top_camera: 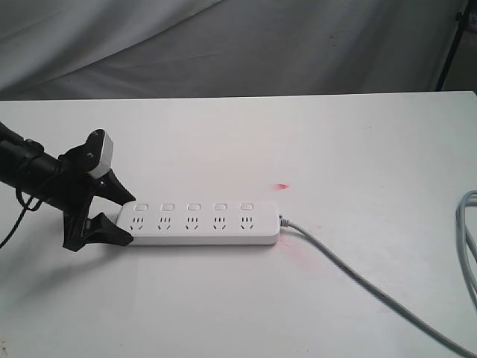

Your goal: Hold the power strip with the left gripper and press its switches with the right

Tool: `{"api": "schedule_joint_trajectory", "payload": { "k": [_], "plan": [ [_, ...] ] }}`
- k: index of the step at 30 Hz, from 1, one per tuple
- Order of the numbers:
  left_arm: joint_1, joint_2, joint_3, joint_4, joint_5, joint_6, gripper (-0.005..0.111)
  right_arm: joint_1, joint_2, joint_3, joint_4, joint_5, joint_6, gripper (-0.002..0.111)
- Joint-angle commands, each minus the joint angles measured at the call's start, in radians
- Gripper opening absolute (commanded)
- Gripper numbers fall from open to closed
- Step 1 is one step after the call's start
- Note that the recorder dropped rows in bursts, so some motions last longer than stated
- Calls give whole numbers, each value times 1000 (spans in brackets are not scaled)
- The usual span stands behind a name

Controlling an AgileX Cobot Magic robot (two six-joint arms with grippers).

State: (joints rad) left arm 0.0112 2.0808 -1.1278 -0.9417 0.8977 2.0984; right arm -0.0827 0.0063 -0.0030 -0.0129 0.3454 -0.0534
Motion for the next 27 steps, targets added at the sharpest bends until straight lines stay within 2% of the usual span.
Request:
{"api": "schedule_joint_trajectory", "payload": {
  "k": [1,6,8,10,18,20,23,27],
  "plan": [
    [-4,1,-6,-22,55,-4,32,-7,-6,3,5,0,4,0],
    [-4,1,-6,-71,69,-4,78,-7,-6,3,5,0,4,0],
    [-4,1,-6,-101,81,-4,88,-7,-6,3,5,0,4,0],
    [-4,-6,-6,-114,82,-4,92,-7,-6,3,5,0,4,0],
    [1,-120,-6,-111,82,-15,91,-7,-6,3,5,0,4,0],
    [1,-165,-6,-111,100,-44,87,-7,-6,3,5,0,4,0],
    [1,-248,-6,-111,140,-110,71,-7,-6,3,5,0,4,0],
    [1,-356,-6,-111,231,-220,31,-7,-6,3,5,0,4,0]
  ]
}}
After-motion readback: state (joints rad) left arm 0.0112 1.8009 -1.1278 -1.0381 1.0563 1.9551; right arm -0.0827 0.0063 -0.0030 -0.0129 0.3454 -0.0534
